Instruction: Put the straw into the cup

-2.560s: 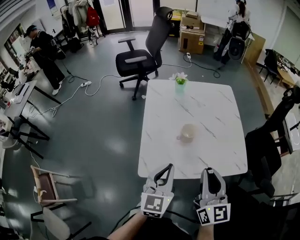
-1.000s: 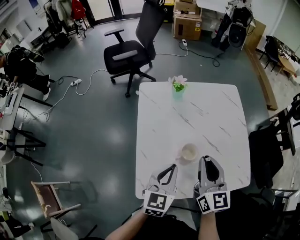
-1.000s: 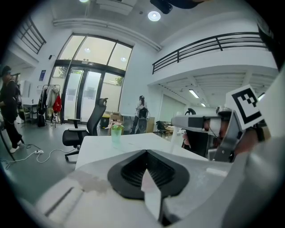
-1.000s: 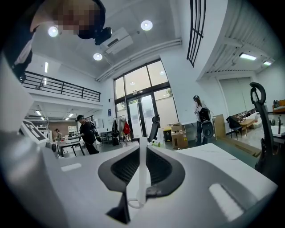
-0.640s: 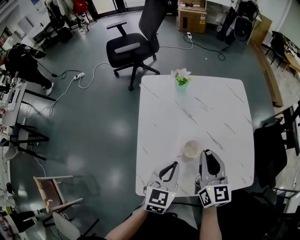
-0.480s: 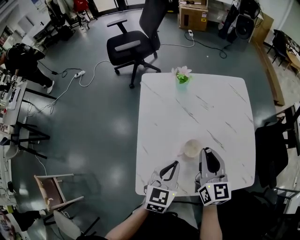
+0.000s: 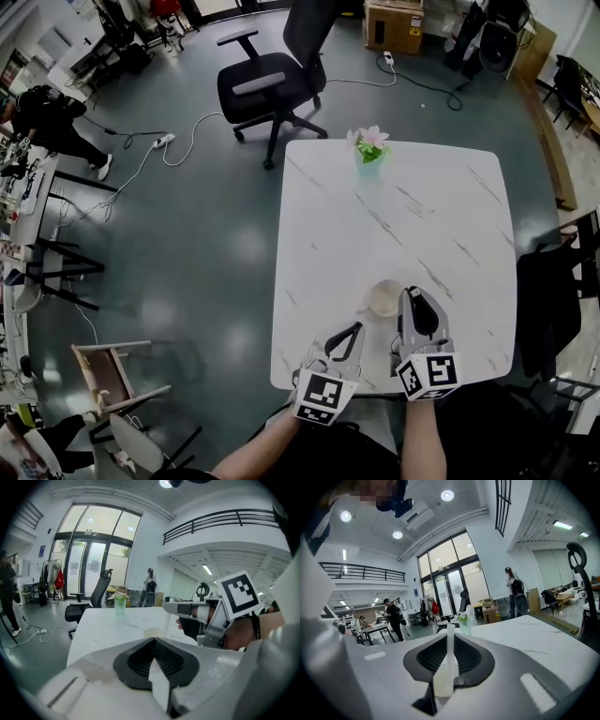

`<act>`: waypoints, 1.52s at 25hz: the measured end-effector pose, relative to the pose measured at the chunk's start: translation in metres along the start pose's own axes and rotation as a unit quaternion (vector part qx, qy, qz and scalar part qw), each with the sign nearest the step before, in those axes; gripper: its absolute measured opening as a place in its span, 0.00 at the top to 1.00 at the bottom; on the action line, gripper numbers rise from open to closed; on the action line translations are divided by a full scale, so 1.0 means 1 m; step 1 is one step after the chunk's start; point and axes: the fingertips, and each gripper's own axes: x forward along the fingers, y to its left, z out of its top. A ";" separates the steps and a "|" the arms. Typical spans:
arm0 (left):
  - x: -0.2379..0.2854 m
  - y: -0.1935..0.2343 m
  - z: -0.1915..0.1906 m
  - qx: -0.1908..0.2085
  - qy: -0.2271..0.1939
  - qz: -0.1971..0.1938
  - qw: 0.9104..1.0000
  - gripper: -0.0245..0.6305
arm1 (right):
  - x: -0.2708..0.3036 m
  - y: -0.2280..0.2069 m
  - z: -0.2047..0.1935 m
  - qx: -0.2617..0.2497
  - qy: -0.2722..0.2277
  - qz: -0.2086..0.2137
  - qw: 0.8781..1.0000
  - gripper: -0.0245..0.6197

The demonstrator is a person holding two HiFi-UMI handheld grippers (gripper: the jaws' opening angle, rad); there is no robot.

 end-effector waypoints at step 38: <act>0.019 0.006 0.004 -0.022 0.005 -0.005 1.000 0.96 | 0.002 -0.023 -0.067 0.026 0.078 -0.028 0.996 0.85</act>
